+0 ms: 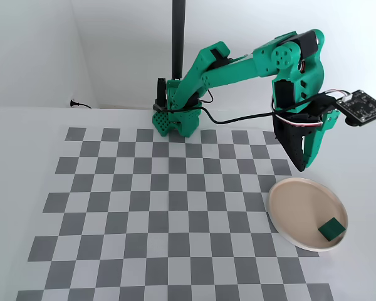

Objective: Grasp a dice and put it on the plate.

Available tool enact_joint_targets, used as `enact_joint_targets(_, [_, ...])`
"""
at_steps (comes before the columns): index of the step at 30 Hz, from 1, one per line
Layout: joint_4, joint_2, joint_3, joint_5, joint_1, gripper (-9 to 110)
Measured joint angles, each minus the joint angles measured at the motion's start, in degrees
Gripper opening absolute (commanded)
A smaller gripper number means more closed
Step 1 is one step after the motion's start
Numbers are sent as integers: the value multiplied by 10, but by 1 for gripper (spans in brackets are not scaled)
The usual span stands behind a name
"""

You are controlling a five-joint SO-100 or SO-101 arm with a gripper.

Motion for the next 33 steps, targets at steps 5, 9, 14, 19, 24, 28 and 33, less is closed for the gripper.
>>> enact_joint_targets(5, [0, 38, 0, 0, 22, -4])
enact_joint_targets(9, [0, 78, 1, 0, 21, -4])
enact_joint_targets(14, [0, 151, 42, 0, 25, -4])
enact_joint_targets(19, [0, 242, 136, 0, 24, -4])
enact_joint_targets(24, [-8, 348, 267, -2, 46, -4])
enact_joint_targets(28, [-50, 460, 408, -13, 62, -4])
enact_joint_targets(33, [-107, 602, 587, -16, 96, -4])
